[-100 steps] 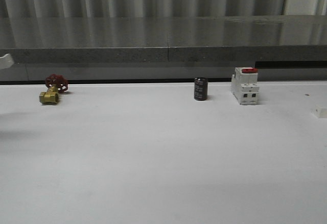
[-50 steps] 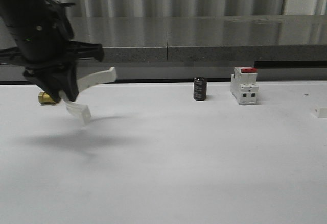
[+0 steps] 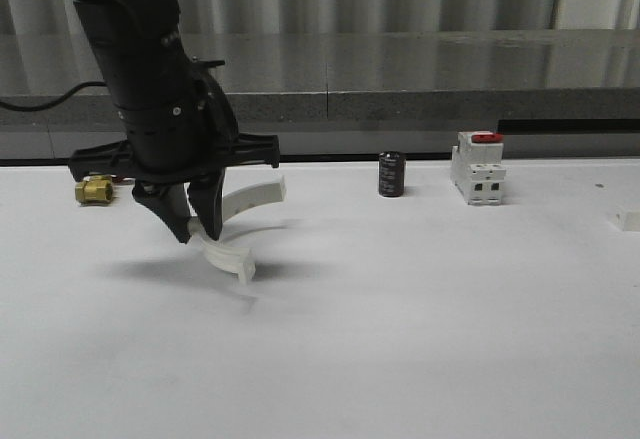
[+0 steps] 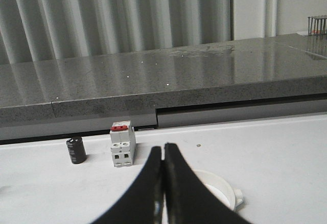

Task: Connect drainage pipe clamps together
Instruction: 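Move the held clamp toward the table center and lower it, then open the left gripper and lift it away from the clamp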

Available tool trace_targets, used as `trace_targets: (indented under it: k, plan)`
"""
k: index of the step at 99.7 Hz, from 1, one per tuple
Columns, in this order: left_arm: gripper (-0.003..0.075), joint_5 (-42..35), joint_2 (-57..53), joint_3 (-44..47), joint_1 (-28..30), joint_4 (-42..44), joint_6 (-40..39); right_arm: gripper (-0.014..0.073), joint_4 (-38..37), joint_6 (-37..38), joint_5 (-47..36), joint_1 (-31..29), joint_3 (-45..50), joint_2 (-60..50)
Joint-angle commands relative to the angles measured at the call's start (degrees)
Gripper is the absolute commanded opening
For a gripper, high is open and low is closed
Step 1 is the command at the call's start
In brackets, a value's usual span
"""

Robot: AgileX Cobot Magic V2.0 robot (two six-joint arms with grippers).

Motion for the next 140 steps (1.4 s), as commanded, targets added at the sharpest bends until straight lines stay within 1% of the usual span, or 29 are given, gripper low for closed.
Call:
trace_targets:
  k: [1,81,88,93,100,107,114,116,119,125,129,140]
  plan:
    - [-0.0020,-0.49,-2.06,-1.68,-0.42,0.44,-1.03,-0.0067,-0.09,-0.38,-4.78,0.01,-0.95,-1.00]
    - [-0.0013,-0.28,-0.31,-1.35,-0.42,0.53,-1.89,-0.0067,-0.09,-0.38,-4.78,0.01,-0.95,-1.00]
    - [0.0027,0.09,0.65,-1.23,-0.42,0.39,-1.89,-0.0067,-0.09,-0.38,-4.78,0.01,-0.95,-1.00]
    - [0.0073,0.37,1.19,-1.23,-0.42,0.29,-1.89,-0.0067,-0.09,-0.38,-4.78,0.01,-0.95,-1.00]
    - [0.0160,0.80,1.41,-1.23,-0.42,0.29,-1.89,-0.0067,-0.09,-0.38,-4.78,0.01,-0.95,-1.00]
    - [0.0277,1.03,1.41,-1.23,-0.42,0.29,-1.89,-0.0067,-0.09,-0.38,-4.78,0.01,-0.95,-1.00]
    - [0.0428,1.39,1.28,-1.23,-0.42,0.29,-1.89,-0.0067,-0.09,-0.38,-4.78,0.01,-0.95,-1.00]
    - [0.0454,1.42,1.28,-1.23,-0.42,0.29,-1.89,-0.0067,-0.09,-0.38,-4.78,0.01,-0.95,-1.00]
    - [0.0517,1.51,1.15,-1.23,-0.42,0.29,-1.89,-0.0067,-0.09,-0.38,-4.78,0.01,-0.95,-1.00]
    - [0.0594,1.66,0.91,-1.23,-0.42,0.29,-1.89,-0.0067,-0.09,-0.38,-4.78,0.01,-0.95,-1.00]
    - [0.0612,1.66,0.64,-1.23,-0.42,0.29,-1.89,-0.0067,-0.09,-0.38,-4.78,0.01,-0.95,-1.00]
    - [0.0605,1.88,-1.03,-1.23,-0.42,0.57,-0.12,-0.0067,-0.09,-0.38,-4.78,0.01,-0.95,-1.00]
